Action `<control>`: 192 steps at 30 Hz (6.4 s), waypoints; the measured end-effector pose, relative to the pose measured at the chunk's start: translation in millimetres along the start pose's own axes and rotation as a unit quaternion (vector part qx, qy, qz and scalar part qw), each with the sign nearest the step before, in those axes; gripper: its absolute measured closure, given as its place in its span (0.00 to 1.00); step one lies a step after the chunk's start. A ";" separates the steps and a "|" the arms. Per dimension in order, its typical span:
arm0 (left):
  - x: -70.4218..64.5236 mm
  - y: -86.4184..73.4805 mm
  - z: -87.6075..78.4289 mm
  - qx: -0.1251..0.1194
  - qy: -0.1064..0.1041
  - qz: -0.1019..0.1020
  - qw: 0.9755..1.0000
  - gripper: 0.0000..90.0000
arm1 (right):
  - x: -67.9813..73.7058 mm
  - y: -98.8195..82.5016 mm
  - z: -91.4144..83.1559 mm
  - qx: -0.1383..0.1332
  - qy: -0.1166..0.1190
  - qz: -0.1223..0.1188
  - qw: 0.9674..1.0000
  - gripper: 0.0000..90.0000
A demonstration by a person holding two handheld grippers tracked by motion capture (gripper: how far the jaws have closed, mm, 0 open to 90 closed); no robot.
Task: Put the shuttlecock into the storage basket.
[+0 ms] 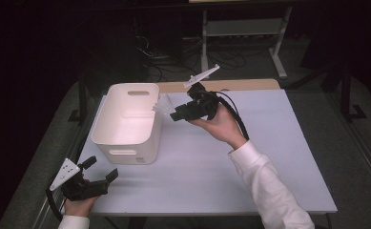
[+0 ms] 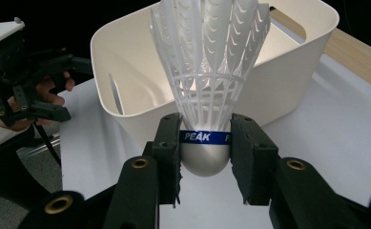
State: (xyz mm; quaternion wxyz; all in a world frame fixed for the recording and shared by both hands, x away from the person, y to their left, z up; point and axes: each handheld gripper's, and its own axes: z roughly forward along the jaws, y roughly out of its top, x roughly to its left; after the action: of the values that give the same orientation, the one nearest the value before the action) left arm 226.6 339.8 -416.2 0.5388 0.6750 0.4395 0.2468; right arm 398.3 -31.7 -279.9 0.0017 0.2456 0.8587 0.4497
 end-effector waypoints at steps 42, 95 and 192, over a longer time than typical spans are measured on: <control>0.4 0.3 -2.3 0.000 0.007 0.005 1.000 0.00 | 6.9 27.3 41.9 0.006 0.024 -0.018 1.000 0.71; 0.9 0.4 -4.5 -0.002 -0.003 -0.004 1.000 0.00 | 17.4 49.9 118.7 0.042 0.061 -0.037 0.997 0.71; 2.3 0.8 2.8 0.002 -0.006 -0.012 1.000 0.00 | -35.3 -58.8 -13.4 -0.016 -0.025 0.051 0.998 0.00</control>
State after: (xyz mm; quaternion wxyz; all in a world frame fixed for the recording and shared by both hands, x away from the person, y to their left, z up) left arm 230.2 340.3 -416.6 0.5431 0.6719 0.4450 0.2357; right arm 401.6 -84.9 -325.0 0.0044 0.2999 0.8378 0.4562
